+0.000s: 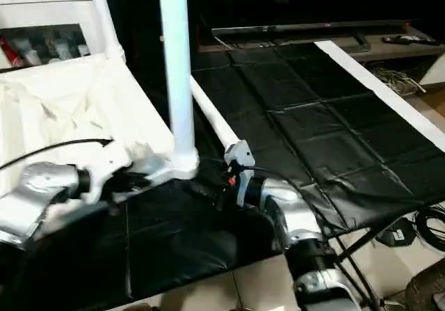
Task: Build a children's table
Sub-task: Rotate leg to tighten
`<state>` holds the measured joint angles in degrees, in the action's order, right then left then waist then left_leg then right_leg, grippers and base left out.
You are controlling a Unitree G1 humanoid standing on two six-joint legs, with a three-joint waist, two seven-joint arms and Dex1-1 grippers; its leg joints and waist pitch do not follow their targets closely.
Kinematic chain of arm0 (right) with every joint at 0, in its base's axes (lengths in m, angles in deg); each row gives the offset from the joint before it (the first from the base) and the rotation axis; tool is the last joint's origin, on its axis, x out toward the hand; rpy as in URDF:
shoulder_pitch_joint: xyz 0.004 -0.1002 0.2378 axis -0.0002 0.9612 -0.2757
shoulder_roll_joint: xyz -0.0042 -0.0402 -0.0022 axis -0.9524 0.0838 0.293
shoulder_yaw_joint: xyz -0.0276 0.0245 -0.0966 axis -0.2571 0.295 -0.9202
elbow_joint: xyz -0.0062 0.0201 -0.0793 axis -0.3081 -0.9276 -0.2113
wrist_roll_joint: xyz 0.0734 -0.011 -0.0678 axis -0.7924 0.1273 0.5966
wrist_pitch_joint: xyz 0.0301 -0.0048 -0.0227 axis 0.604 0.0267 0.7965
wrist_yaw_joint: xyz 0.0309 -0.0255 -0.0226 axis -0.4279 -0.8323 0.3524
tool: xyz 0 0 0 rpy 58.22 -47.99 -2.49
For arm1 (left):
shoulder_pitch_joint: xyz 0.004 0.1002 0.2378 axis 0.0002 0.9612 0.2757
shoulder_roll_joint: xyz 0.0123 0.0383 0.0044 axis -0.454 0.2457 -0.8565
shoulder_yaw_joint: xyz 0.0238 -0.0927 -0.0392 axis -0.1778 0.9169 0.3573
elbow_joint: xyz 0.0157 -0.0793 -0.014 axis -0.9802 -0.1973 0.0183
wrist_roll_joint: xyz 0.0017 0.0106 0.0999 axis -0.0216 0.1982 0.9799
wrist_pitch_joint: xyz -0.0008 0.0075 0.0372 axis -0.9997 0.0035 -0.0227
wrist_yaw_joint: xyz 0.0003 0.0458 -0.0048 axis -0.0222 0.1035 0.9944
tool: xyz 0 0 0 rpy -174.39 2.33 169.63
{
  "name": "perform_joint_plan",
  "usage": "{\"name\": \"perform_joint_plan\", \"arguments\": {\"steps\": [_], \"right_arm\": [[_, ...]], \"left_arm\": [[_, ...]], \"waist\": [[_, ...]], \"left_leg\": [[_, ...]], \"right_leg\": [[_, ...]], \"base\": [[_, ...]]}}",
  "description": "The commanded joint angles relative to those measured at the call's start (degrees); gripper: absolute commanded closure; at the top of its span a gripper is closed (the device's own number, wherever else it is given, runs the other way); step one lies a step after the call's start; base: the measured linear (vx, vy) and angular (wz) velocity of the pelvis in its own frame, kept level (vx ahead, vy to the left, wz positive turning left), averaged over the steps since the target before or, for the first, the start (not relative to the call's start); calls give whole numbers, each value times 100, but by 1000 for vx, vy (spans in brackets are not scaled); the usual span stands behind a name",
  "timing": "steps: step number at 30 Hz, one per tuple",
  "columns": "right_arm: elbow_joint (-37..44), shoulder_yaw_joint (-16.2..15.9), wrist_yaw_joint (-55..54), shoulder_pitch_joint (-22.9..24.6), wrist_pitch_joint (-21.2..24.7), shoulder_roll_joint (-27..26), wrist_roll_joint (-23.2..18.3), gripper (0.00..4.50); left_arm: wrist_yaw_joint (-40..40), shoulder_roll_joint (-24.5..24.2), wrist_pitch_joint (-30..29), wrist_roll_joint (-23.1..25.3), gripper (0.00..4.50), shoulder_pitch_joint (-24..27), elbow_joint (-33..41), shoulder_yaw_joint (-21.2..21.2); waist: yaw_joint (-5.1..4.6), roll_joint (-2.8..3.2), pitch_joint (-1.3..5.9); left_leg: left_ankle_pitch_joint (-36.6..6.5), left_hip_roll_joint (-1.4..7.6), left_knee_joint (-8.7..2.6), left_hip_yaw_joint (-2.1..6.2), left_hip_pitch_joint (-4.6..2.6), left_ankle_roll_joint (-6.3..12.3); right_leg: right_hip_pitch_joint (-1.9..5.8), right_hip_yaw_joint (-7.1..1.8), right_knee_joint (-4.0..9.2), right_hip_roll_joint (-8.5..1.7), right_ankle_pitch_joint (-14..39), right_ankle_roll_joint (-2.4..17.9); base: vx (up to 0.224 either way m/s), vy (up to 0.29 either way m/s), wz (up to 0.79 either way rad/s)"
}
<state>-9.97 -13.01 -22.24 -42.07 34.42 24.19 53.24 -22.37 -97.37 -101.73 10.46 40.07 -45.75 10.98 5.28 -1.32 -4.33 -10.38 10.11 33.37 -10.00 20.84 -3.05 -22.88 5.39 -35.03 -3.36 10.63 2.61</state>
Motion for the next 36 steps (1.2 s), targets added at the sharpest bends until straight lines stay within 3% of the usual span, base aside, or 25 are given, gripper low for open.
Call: {"name": "perform_joint_plan", "arguments": {"steps": [1,4,7,8,10,13,14,16,17,18,20,22,23,25,26,27,28,29,30,31,32,33,34,35,36], "right_arm": [[288,65,111,52,353,28,-279,4],[526,218,-326,174,233,-53,-240,0],[785,314,-565,298,575,-56,-326,0],[918,312,-657,382,666,-28,-297,0],[1108,260,-757,537,705,32,-192,0],[1260,198,-806,678,575,112,-110,0],[1382,191,-845,809,188,137,-15,0],[1704,299,-881,1023,271,104,-193,0],[1777,333,-908,1061,348,82,-255,0],[1997,416,-1081,1184,411,21,-311,0],[2303,502,-1460,1325,490,-86,-291,0],[2518,455,-1956,1430,462,-136,37,0],[2664,438,-2140,1493,680,-161,86,0],[2901,348,-2223,1600,1013,-111,113,0],[2956,337,-2222,1642,1034,-114,98,0],[2990,329,-2332,1707,756,-99,248,0],[2990,329,-2332,1707,756,-99,248,0],[2944,293,-2316,1708,638,-72,311,0],[2893,290,-2338,1712,514,-76,352,0],[2892,292,-2341,1713,510,-78,352,0],[2836,411,-2421,1729,328,-212,247,0],[2779,470,-2496,1717,171,-254,259,0],[2761,497,-2563,1715,136,-273,255,0],[2710,513,-2581,1694,134,-259,238,0],[2650,527,-2618,1671,168,-230,247,0]], "left_arm": [[141,-81,-11,-141,450,11,154,208],[271,-138,-26,-408,396,167,375,443],[388,-270,-60,-579,386,337,639,590],[436,-370,-18,-645,369,427,737,659],[485,-512,-24,-839,352,635,986,878],[442,-483,-199,-1150,330,822,1299,1200],[312,-390,-386,-1410,330,976,1590,1534],[-165,-86,-593,-1709,312,1201,1996,2090],[-259,-30,-610,-1736,302,1240,2057,2166],[-550,143,-708,-1799,294,1363,2230,2354],[-1228,568,-782,-1824,286,1565,2477,2607],[-1880,1047,-780,-1919,257,1801,2724,2813],[-2263,1316,-732,-1853,257,1922,2847,2911],[-2798,1715,-655,-1706,257,2174,3105,2982],[-3052,1905,-545,-1523,257,2318,3251,2956],[-3371,2144,-630,-1283,257,2527,3516,2883],[-3371,2144,-630,-1283,257,2527,3516,2883],[-3498,2224,-536,-1060,257,2648,3587,2757],[-3670,2335,-463,-819,257,2791,3676,2574],[-3678,2340,-462,-811,257,2797,3680,2567],[-3814,2421,-567,-738,257,2825,3690,2475],[-3915,2540,-727,-852,257,2822,3699,2476],[-4013,2602,-788,-882,257,2819,3720,2480],[-4121,2603,-853,-825,257,2803,3745,2467],[-4150,2555,-874,-767,257,2800,3775,2432]], "waist": [[39,111,436],[30,105,462],[25,114,451],[42,164,443],[30,169,412],[38,191,395],[35,179,396],[39,167,390],[39,150,387],[40,73,383],[52,80,376],[45,82,374],[37,80,365],[42,71,374],[29,31,360],[59,-32,344],[40,24,338],[68,83,340],[-48,26,331],[-40,126,353],[-130,219,351],[-198,246,345],[-211,245,332],[-166,205,282],[-139,118,287]], "left_leg": [[-1061,392,-409,151,-64,147],[-843,392,-387,142,-57,146],[-843,377,-386,132,-61,160],[-898,373,-384,136,-71,141],[-1257,368,-411,132,-83,39],[-1491,375,-419,139,-102,-69],[-1567,384,-429,146,-97,-108],[-1609,401,-421,145,-95,-121],[-1603,381,-420,143,-90,-54],[-1564,370,-418,140,-82,12],[-1449,398,-421,148,-69,11],[-1493,368,-425,150,-63,4],[-1505,397,-433,157,-55,-38],[-1600,364,-411,155,-79,-17],[-1620,368,-430,163,-38,14],[-1644,320,-479,278,113,175],[-1714,348,-505,305,130,252],[-1872,275,-512,457,206,383],[-2132,326,-509,628,217,354],[-2312,405,-533,740,198,284],[-2838,668,-722,1110,118,283],[-3125,857,-859,1410,-4,506],[-3093,860,-858,1483,-62,662],[-2972,614,-817,1379,57,860],[-2771,330,-695,1222,180,826]], "right_leg": [[314,-407,422,-602,1168,1082],[309,-405,357,-605,704,1192],[308,-397,348,-581,556,1293],[301,-399,356,-588,636,1291],[292,-400,417,-576,1129,1129],[274,-403,459,-582,1525,1051],[282,-403,457,-589,1608,1027],[278,-407,458,-593,1572,1046],[283,-405,477,-575,1620,1026],[289,-403,495,-572,1725,971],[283,-404,491,-584,1799,901],[277,-396,523,-563,2064,753],[279,-398,519,-557,2035,749],[261,-400,557,-555,2216,630],[287,-391,578,-544,2281,528],[394,-276,526,-637,2360,497],[392,-237,565,-653,2554,475],[448,-21,584,-673,2798,441],[454,102,567,-602,2580,527],[481,153,512,-558,2315,587],[459,204,251,-341,1613,687],[338,119,-127,-195,1234,806],[243,58,-245,-146,1238,903],[230,-108,-250,-182,1168,1058],[292,-266,-24,-329,1046,1109]], "base": [[0,0,0],[0,0,0],[0,0,0],[0,0,0],[0,0,0],[0,0,0],[0,0,0],[0,0,0],[0,0,0],[0,0,0],[0,0,0],[0,0,0],[0,0,0],[0,0,0],[0,0,0],[0,0,0],[0,0,0],[-9,-9,25],[5,-33,46],[35,-70,72],[33,-61,51],[36,-94,54],[7,-57,28],[15,-136,63],[9,-167,61]]}}
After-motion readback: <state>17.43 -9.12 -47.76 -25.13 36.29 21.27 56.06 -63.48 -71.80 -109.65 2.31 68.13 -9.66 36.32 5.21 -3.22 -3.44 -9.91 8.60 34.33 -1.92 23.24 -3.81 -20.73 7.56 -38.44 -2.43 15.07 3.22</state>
